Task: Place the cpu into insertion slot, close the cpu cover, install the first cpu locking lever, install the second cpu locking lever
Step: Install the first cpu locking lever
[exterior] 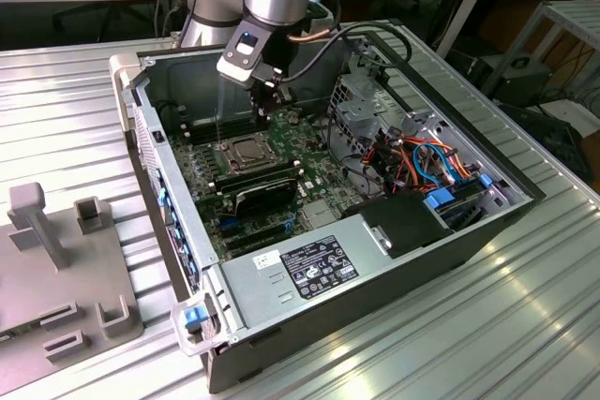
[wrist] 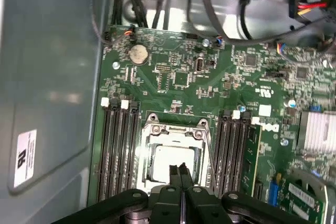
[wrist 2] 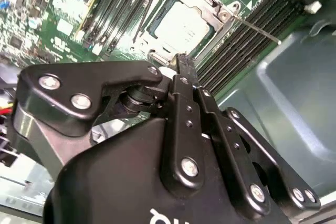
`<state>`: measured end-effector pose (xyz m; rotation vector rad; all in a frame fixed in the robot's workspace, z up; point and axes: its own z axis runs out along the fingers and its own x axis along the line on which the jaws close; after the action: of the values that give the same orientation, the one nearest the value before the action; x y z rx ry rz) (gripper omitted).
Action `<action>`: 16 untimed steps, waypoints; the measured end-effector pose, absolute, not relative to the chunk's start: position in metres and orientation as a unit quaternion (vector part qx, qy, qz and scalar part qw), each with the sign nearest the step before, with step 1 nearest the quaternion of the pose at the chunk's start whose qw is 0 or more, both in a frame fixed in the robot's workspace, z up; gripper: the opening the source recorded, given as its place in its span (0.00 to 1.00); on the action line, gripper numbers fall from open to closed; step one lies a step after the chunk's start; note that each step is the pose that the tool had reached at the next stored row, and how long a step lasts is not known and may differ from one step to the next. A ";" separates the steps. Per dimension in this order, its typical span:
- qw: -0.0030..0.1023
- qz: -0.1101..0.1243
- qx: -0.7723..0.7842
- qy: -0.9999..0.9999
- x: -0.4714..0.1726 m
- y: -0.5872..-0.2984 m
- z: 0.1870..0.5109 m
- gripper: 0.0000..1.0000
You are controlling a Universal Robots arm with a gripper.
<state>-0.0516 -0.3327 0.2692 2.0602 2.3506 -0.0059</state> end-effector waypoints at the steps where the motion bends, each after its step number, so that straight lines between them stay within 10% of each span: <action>1: 0.008 -0.002 0.652 0.758 -0.052 -0.333 0.269 0.11; 16: 0.001 0.007 0.547 0.837 -0.051 -0.333 0.269 0.11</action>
<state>-0.0510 -0.3326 0.2691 1.7162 2.6280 0.0233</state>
